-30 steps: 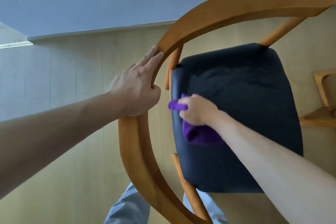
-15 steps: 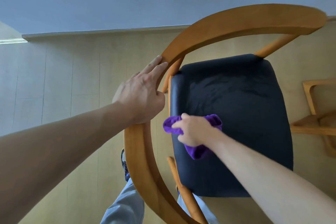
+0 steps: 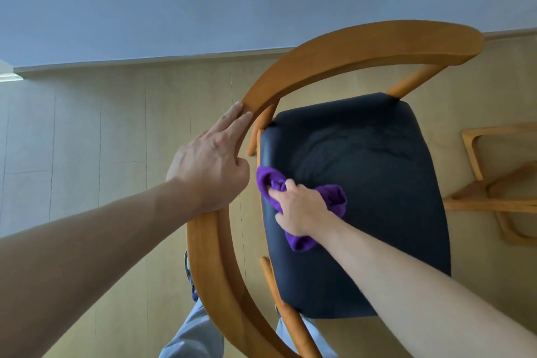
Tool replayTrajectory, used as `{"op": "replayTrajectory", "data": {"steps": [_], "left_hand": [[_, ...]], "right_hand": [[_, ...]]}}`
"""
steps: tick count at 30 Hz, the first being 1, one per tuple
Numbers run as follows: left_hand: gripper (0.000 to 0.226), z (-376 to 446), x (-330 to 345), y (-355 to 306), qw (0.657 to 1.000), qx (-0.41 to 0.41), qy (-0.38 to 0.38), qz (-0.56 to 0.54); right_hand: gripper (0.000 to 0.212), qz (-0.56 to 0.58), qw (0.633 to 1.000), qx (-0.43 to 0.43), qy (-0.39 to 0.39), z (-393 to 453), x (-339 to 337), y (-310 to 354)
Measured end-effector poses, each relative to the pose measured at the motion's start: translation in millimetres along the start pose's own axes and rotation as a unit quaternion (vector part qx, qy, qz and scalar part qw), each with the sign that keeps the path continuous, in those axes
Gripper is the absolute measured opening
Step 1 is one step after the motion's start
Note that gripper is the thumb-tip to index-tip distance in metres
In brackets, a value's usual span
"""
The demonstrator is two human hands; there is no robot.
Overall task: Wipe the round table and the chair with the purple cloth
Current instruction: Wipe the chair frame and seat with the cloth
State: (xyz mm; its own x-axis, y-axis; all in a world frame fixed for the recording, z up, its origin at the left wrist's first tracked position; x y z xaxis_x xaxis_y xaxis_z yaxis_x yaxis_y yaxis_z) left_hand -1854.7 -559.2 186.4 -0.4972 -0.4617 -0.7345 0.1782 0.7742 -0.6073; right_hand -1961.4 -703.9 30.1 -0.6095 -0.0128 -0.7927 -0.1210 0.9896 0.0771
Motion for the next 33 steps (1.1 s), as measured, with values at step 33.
{"op": "replayTrajectory", "data": {"steps": [33], "left_hand": [[0.072, -1, -1, 3, 1.000, -0.002, -0.020, 0.002]], "right_hand": [[0.063, -0.007, 0.993, -0.070, 0.099, -6, -8, -9]]}}
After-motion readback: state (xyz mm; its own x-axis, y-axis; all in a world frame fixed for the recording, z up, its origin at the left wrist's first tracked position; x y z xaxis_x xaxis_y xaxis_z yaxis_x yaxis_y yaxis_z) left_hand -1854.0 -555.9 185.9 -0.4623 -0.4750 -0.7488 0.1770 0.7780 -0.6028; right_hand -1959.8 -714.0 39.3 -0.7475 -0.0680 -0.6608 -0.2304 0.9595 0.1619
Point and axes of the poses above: each hand's wrist, its own z-axis towards the middle knuckle, its own x-axis out of the palm, y = z × x, the point moved 4 cm from there along z, towards the middle knuckle, and after that the axes turned 13 degrees about -z, right-handed, at the moved point
